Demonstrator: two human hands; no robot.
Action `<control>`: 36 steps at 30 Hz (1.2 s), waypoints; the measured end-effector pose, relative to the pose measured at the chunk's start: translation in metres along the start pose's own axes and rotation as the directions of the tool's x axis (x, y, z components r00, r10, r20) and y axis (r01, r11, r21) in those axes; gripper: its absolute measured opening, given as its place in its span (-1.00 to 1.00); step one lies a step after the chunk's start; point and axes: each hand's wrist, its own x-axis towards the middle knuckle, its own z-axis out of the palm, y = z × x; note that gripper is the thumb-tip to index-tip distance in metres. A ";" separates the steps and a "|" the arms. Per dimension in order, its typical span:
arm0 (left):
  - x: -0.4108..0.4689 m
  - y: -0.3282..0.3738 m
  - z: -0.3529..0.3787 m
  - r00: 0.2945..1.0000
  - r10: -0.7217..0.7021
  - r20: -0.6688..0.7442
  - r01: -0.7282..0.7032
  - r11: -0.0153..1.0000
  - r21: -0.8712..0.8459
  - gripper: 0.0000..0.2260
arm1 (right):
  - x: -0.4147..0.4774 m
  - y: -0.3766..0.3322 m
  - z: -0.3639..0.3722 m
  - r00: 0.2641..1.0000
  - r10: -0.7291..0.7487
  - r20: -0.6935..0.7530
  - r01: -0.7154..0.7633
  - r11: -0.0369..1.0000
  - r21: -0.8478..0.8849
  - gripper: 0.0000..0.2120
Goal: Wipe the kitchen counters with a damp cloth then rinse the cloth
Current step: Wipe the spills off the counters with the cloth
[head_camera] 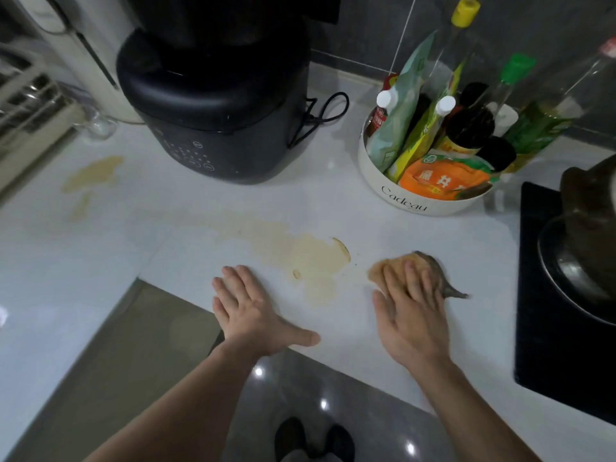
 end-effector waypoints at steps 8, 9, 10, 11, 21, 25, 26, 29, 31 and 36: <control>0.000 0.003 0.002 0.999 -0.014 -0.037 0.015 1.000 0.017 0.60 | -0.039 -0.040 0.007 0.958 -0.278 0.064 0.273 0.959 0.075 -0.38; -0.001 0.003 0.002 0.999 -0.015 -0.032 0.015 1.000 0.018 0.59 | -0.012 -0.038 0.004 0.962 -0.266 0.060 0.263 0.963 0.058 -0.39; -0.002 0.003 0.002 1.000 -0.017 -0.020 0.017 1.000 0.017 0.58 | 0.008 -0.028 0.001 0.972 -0.233 0.035 0.231 0.972 0.046 -0.40; -0.003 0.004 0.002 1.000 -0.017 -0.016 0.017 1.000 0.021 0.58 | 0.017 -0.010 -0.002 0.983 -0.183 0.003 0.183 0.983 0.034 -0.41; 0.002 0.000 0.004 1.000 0.006 -0.023 -0.006 1.000 0.024 0.58 | 0.068 -0.018 -0.011 0.994 -0.103 -0.037 0.107 0.989 0.101 -0.43; 0.002 -0.001 0.004 0.999 0.008 -0.033 -0.008 1.000 -0.001 0.58 | 0.017 0.000 0.002 0.973 -0.225 -0.043 0.229 0.954 0.192 -0.50; 0.003 -0.001 0.004 0.999 0.015 -0.033 -0.015 1.000 -0.005 0.57 | -0.002 0.017 0.001 0.984 -0.169 -0.062 0.178 0.964 0.199 -0.51; 0.002 -0.005 0.004 0.999 0.028 -0.021 -0.028 1.000 0.006 0.55 | -0.013 0.059 -0.007 0.987 0.102 -0.128 -0.072 0.973 0.220 -0.44; 0.002 -0.008 0.002 0.996 0.046 -0.081 -0.045 0.999 0.017 0.50 | 0.023 0.049 -0.010 0.954 0.258 -0.152 -0.214 0.943 0.257 -0.40; 0.010 -0.025 -0.015 0.969 0.117 -0.215 -0.102 0.992 0.079 0.43 | 0.077 -0.058 0.003 0.994 -0.044 -0.101 0.066 0.971 0.229 -0.48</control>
